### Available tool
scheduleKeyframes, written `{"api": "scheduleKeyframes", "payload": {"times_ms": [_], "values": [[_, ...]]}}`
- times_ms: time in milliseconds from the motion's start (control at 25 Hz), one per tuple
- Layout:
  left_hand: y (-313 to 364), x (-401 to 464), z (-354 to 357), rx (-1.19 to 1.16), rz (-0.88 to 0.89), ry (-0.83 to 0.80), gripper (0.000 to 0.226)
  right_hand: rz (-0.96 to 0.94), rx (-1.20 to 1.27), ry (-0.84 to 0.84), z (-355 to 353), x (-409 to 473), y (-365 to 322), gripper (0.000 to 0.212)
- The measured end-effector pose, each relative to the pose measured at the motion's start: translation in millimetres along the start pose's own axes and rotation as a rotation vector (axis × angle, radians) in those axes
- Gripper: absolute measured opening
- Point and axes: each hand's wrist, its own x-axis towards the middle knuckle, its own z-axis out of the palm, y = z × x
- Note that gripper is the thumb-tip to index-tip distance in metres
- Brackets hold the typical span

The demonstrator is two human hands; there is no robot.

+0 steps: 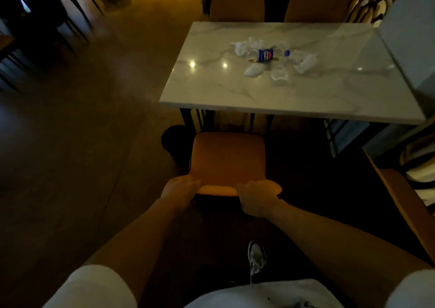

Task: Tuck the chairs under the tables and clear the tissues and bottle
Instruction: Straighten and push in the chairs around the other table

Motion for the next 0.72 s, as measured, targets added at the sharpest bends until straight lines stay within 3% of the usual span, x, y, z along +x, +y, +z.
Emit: {"api": "scheduleKeyframes", "payload": {"times_ms": [200,280,480,560,640,720], "values": [[-12,3,2,0.023,0.09,0.004,0.027,0.113,-0.008,-0.003,-3,3,-15,0.021],[-17,5,2,0.036,0.115,-0.002,0.029,0.239,-0.054,0.006,2,3,-27,0.026],[-20,-5,7,0.002,0.175,0.042,0.056,0.588,-0.039,-0.039,12,-5,-49,0.072],[-24,-5,7,-0.049,0.181,0.059,0.064,0.603,-0.027,-0.053,10,-3,-52,0.069],[-26,0,6,-0.018,0.15,0.056,0.068,0.612,-0.07,-0.015,8,1,-57,0.052],[-25,5,8,0.034,0.133,0.042,0.058,0.617,-0.106,0.039,8,5,-58,0.035]]}}
